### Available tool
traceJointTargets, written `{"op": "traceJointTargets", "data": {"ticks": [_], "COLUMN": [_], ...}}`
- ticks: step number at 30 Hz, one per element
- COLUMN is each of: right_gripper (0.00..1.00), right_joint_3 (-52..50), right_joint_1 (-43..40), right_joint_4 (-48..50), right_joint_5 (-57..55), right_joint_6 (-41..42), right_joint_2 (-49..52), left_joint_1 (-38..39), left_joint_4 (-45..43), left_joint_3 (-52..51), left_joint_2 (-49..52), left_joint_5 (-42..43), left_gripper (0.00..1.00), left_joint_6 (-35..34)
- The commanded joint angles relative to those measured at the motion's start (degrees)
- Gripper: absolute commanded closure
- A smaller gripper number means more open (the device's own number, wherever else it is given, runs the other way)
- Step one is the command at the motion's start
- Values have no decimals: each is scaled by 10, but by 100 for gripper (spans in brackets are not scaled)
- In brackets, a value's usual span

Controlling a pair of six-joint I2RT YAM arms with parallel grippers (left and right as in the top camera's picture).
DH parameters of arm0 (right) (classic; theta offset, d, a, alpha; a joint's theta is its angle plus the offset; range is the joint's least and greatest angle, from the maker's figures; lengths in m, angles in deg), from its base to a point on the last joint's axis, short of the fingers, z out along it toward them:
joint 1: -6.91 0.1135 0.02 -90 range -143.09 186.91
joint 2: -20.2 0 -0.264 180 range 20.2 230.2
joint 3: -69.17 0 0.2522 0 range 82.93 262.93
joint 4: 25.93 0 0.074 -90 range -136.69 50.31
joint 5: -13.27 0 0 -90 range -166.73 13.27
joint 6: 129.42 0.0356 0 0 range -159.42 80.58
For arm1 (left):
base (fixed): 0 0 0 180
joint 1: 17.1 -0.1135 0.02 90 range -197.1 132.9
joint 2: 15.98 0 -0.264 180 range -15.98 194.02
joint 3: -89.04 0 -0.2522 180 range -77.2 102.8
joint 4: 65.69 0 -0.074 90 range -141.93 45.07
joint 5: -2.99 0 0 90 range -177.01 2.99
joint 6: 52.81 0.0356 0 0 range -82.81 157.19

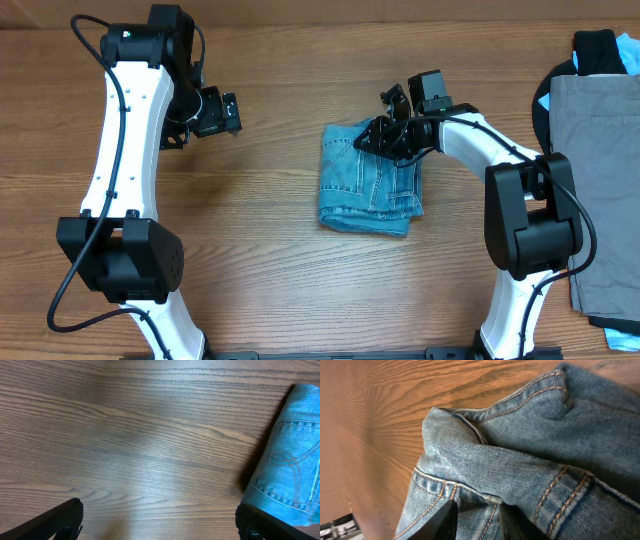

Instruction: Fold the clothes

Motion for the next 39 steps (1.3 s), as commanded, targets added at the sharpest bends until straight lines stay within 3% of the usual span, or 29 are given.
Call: {"op": "traceJointTargets", "data": {"ticks": [1,8,11,17,19,26,30,35,36,39], "right_gripper": [68,68,64,62,62,55,50,49,50,67], "right_joint_3": [6,108,148,140,122,-49,-174,-276,-284,-288], "right_joint_1": [-6,-7,-5,9,19,70,79,63,56,36], "right_joint_4": [-9,-129,-201,-340,-346,-202,-51,41,41,26], "right_joint_5": [-108,-108,-78,28,50,153,157,141,130,113], "right_joint_6": [-32,-44,-44,-90,-109,-101,-25,23,29,29], "right_joint_2": [18,-73,-119,-158,-158,-153,-152,-152,-152,-153], "left_joint_1": [8,12,12,12,12,12,12,12,12,12], "left_joint_4": [1,-3,-3,-3,-3,-3,-3,-1,-1,-1], "left_joint_3": [-3,-3,-3,-3,-3,-3,-3,-3,-3,-3], "left_joint_2": [-6,-6,-6,-6,-6,-6,-6,-6,-6,-6], "left_joint_5": [-1,-1,-1,0,0,0,0,0,0,0], "left_gripper": [0,0,0,0,0,0,0,0,0,0], "left_joint_6": [11,11,11,11,11,11,11,11,11,11]}}
